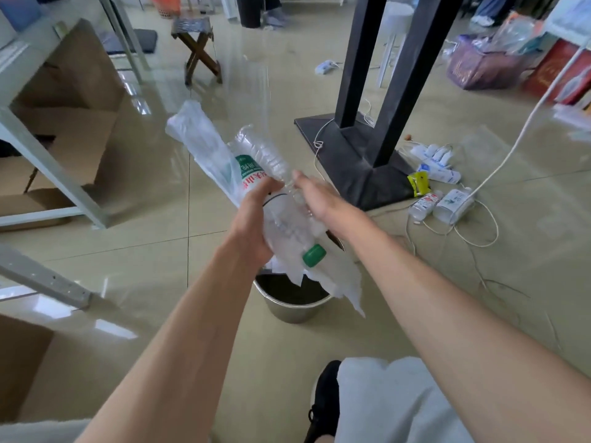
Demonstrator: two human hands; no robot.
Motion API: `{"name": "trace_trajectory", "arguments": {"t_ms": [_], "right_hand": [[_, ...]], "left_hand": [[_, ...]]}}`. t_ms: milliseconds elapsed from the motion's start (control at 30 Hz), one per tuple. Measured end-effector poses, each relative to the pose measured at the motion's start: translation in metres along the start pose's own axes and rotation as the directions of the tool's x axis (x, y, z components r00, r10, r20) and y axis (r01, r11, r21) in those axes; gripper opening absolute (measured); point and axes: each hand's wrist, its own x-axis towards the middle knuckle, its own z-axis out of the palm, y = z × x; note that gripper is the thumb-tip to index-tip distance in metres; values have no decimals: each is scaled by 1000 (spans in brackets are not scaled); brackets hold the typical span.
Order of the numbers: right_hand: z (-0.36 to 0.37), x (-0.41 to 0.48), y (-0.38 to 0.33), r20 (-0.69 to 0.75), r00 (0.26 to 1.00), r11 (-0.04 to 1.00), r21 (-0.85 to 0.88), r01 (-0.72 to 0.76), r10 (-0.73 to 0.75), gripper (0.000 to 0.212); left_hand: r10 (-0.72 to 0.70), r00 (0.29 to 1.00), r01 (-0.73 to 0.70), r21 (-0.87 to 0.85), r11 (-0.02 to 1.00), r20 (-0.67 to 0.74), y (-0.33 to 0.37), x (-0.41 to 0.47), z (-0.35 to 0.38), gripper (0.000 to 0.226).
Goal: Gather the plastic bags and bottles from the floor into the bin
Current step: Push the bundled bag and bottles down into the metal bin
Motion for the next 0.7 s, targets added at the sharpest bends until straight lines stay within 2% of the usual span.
{"name": "trace_trajectory", "arguments": {"t_ms": [67,133,267,367,433,467,567,700], "right_hand": [[11,6,26,2,999,999,32,-35,35,64],[18,17,48,16,997,996,21,-81,81,72],[25,40,87,103,974,977,-92,-191,201,68],[36,59,112,129,942,914,-314,-258,310,75],[41,71,124,96,931,839,-473,-268,352,74],[45,75,130,88,925,822,-495,-282,370,71],[53,84,141,107,920,846,-444,-295,377,66],[55,106,163,128,918,849,-444,-286,376,69]], "left_hand": [[-73,997,73,-2,997,-4,-24,19,-10,9],[-130,991,130,7,991,-30,-45,41,-20,19],[-270,951,285,91,954,-147,-81,88,-37,61],[-354,901,384,82,920,-252,-121,134,-61,91],[-345,881,376,35,926,-322,-138,151,-65,101],[-328,870,361,22,932,-368,-136,146,-58,101],[-216,832,285,60,957,-512,-130,137,-42,89],[-166,807,288,132,948,-566,-132,146,-30,97]]}}
